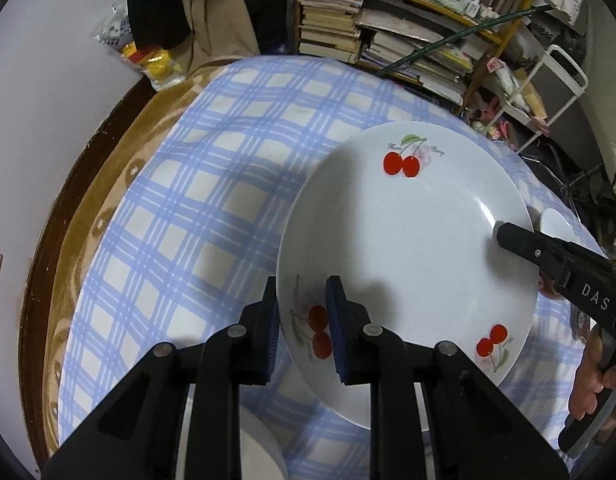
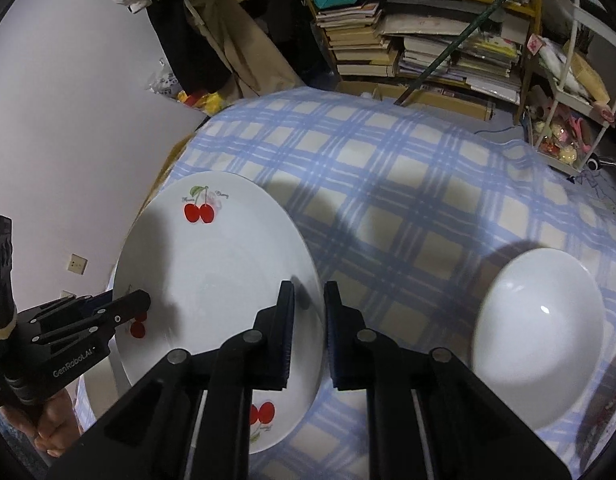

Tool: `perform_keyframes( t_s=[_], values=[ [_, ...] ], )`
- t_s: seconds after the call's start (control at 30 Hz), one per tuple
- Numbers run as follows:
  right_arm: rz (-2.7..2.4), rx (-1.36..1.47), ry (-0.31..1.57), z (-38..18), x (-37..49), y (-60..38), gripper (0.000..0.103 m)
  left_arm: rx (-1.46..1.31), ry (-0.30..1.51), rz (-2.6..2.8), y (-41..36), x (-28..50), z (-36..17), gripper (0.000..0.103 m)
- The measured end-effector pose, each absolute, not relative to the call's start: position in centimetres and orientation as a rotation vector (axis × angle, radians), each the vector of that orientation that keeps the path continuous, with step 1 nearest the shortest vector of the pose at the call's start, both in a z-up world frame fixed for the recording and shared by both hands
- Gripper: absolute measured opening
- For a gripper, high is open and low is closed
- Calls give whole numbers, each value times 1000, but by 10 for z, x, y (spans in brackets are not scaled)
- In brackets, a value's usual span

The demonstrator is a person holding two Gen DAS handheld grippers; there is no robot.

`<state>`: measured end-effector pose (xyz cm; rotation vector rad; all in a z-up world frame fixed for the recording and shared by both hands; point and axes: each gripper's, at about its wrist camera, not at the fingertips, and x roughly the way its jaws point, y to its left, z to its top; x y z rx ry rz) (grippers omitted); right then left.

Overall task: Organize plates and bowls
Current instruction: 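Lift and carry the held cherry-print plate across the table with both tools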

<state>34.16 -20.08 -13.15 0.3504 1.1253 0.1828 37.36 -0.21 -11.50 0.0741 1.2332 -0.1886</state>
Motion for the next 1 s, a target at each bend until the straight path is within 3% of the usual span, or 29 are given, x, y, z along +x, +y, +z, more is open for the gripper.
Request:
perform_keyframes(
  t_s=[1.0],
  values=[
    [140, 330, 1043, -59, 193, -220, 16, 66, 1103, -258, -23, 229, -41, 21]
  ],
)
